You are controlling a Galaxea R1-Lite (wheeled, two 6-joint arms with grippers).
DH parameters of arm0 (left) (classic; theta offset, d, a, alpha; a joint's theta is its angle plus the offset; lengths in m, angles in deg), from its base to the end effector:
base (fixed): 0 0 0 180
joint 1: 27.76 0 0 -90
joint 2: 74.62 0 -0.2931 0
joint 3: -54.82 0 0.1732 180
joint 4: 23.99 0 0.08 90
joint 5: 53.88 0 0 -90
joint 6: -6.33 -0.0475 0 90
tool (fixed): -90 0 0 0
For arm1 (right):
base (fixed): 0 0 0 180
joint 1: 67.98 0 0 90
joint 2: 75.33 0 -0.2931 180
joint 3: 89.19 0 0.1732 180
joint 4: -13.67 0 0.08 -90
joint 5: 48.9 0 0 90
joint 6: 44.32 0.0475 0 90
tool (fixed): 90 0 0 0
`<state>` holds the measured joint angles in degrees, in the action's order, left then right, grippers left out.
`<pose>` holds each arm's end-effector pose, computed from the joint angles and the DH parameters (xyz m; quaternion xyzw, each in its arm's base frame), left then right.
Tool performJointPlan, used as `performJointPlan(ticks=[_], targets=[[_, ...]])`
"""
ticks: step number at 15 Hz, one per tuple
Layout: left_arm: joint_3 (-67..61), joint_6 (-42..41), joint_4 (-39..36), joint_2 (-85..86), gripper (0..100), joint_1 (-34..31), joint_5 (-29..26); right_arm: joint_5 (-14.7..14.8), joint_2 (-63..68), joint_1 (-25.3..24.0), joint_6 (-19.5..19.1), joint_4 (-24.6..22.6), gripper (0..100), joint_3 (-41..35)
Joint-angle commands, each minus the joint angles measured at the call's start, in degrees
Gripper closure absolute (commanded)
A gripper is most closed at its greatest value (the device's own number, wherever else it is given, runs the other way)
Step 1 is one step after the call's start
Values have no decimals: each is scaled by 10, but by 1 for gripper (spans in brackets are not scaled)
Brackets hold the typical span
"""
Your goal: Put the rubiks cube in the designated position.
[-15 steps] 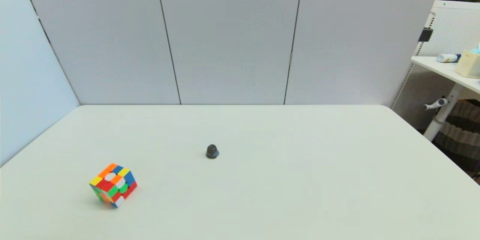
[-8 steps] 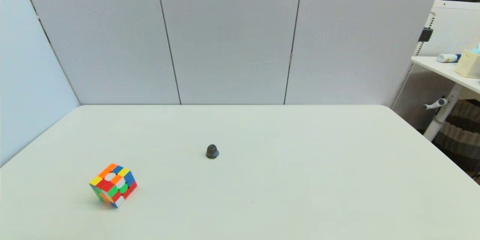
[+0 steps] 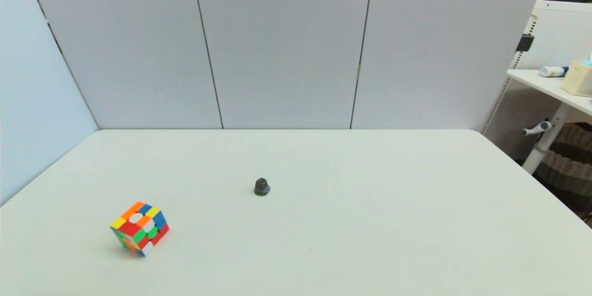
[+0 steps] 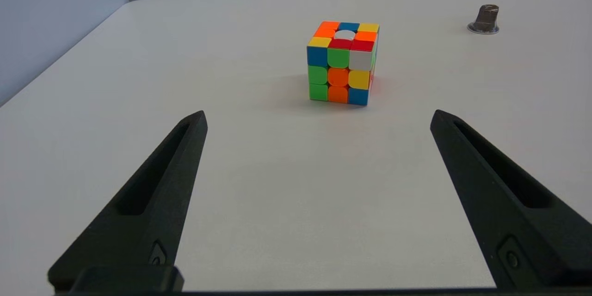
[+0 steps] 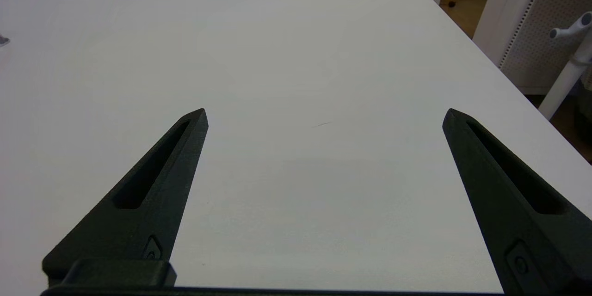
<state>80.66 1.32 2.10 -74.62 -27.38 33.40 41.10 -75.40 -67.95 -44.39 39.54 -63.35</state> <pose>-0.0098 -0.0022 0.0749 0.0436 0.0010 -0.0271 0.9987 -0.0098 0.0000 0.0754 -0.0006 -0.0003 -0.0003 1.0000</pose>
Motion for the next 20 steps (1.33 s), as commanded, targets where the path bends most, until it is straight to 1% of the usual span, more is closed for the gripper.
performJointPlan(ticks=[1,6,8,14,20], targets=[[0,-2,1,-1,0,0,-1,0,1,0,0,0,0,0],[0,-1,-2,-5,0,1,1,0,1,0,0,0,0,0],[18,-4,-2,-26,0,1,0,0,1,1,0,0,0,0],[197,-5,-2,-222,0,8,0,0,1,0,0,0,0,0],[339,-6,0,-400,0,7,-1,0,1,0,0,0,0,0]])
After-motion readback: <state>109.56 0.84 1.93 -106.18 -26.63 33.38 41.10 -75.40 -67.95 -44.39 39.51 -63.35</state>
